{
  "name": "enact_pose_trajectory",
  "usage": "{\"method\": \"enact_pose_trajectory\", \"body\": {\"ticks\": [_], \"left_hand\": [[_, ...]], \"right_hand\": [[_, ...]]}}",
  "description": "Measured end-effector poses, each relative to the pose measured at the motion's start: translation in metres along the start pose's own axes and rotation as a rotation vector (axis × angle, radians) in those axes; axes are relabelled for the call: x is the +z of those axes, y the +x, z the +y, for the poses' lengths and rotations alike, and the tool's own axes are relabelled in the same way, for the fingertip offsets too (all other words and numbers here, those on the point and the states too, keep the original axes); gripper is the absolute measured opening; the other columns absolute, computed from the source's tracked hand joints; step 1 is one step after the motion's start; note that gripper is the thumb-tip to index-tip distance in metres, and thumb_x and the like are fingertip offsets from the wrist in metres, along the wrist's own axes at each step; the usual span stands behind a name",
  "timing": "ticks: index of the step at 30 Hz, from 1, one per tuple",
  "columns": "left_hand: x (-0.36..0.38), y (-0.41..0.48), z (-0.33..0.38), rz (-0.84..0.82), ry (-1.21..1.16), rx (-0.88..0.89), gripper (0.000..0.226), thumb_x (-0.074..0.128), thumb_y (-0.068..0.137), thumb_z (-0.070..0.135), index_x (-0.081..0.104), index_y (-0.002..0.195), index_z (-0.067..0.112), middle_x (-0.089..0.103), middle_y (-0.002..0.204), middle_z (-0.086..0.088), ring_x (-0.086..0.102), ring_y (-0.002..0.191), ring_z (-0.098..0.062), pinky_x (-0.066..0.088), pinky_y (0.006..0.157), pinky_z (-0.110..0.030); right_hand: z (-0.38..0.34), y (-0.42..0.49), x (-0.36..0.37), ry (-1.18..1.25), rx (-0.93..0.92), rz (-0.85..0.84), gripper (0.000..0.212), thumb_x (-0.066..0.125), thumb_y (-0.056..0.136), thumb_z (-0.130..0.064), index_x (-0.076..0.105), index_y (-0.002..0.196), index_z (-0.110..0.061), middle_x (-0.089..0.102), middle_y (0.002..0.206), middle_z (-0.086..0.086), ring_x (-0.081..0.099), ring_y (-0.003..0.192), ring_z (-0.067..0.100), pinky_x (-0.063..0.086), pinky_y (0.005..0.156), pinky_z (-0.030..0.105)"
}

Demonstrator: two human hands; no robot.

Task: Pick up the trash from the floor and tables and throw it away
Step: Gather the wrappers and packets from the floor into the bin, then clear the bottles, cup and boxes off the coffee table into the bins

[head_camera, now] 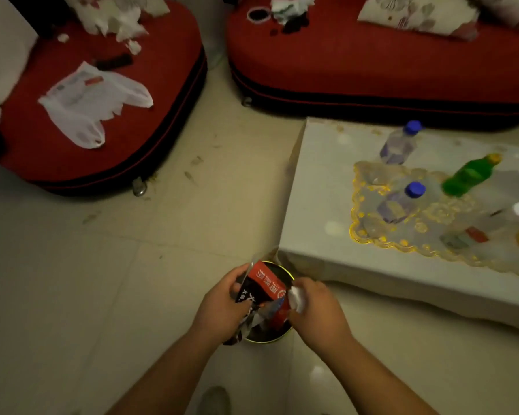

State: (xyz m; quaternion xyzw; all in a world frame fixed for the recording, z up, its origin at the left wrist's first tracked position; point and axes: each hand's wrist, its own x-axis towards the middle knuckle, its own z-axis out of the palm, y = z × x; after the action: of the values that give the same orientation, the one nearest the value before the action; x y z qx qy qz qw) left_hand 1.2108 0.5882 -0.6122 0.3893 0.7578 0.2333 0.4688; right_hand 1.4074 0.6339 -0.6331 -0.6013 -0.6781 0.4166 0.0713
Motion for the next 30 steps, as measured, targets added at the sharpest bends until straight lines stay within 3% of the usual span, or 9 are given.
{"method": "enact_pose_trajectory", "body": {"ticks": [5, 10, 16, 21, 25, 30], "left_hand": [[0.041, 0.084, -0.079, -0.030, 0.004, -0.043, 0.072, 0.067, 0.079, 0.002, 0.052, 0.129, 0.052, 0.071, 0.092, 0.027, 0.065, 0.090, 0.008, 0.052, 0.078, -0.024], [0.077, 0.140, -0.145, -0.074, 0.056, -0.093, 0.074, 0.072, 0.081, 0.010, 0.046, 0.137, 0.050, 0.071, 0.105, 0.016, 0.065, 0.101, -0.003, 0.055, 0.093, -0.040], [0.093, 0.178, -0.187, -0.081, 0.172, -0.136, 0.075, 0.073, 0.086, 0.023, 0.036, 0.149, 0.040, 0.065, 0.123, 0.009, 0.060, 0.113, -0.012, 0.048, 0.094, -0.031], [0.074, 0.162, -0.173, -0.141, 0.350, -0.071, 0.055, 0.067, 0.089, 0.028, 0.048, 0.139, 0.041, 0.063, 0.129, 0.009, 0.060, 0.116, -0.015, 0.050, 0.097, -0.035], [0.047, 0.129, -0.135, -0.142, 0.473, -0.021, 0.058, 0.065, 0.088, 0.032, 0.045, 0.142, 0.040, 0.057, 0.135, 0.007, 0.056, 0.121, -0.016, 0.047, 0.101, -0.033], [-0.008, 0.078, -0.052, -0.107, 0.725, 0.107, 0.057, 0.051, 0.079, 0.048, 0.050, 0.136, 0.040, 0.061, 0.130, 0.009, 0.060, 0.114, -0.017, 0.048, 0.096, -0.036]], "right_hand": [[0.062, 0.060, 0.073, 0.009, 0.088, -0.008, 0.041, 0.070, 0.076, -0.035, 0.059, 0.115, -0.030, 0.060, 0.112, -0.002, 0.060, 0.100, 0.018, 0.046, 0.082, 0.026], [0.106, 0.110, 0.128, -0.018, 0.089, -0.017, 0.040, 0.069, 0.079, -0.036, 0.059, 0.117, -0.030, 0.061, 0.113, -0.003, 0.060, 0.101, 0.017, 0.049, 0.085, 0.027], [0.132, 0.137, 0.168, -0.048, 0.063, -0.093, 0.062, 0.073, 0.073, -0.037, 0.051, 0.131, -0.032, 0.058, 0.126, -0.005, 0.055, 0.115, 0.019, 0.044, 0.093, 0.026], [0.133, 0.123, 0.163, -0.073, 0.086, -0.108, 0.066, 0.074, 0.070, -0.039, 0.051, 0.131, -0.035, 0.058, 0.128, -0.008, 0.055, 0.115, 0.016, 0.047, 0.094, 0.026], [0.110, 0.094, 0.129, -0.101, 0.102, -0.113, 0.058, 0.072, 0.073, -0.042, 0.052, 0.127, -0.036, 0.058, 0.122, -0.010, 0.054, 0.111, 0.016, 0.048, 0.093, 0.029], [0.038, 0.054, 0.054, -0.146, 0.064, -0.027, 0.044, 0.062, 0.073, -0.029, 0.058, 0.117, -0.031, 0.062, 0.113, -0.005, 0.056, 0.105, 0.019, 0.049, 0.088, 0.032]]}}
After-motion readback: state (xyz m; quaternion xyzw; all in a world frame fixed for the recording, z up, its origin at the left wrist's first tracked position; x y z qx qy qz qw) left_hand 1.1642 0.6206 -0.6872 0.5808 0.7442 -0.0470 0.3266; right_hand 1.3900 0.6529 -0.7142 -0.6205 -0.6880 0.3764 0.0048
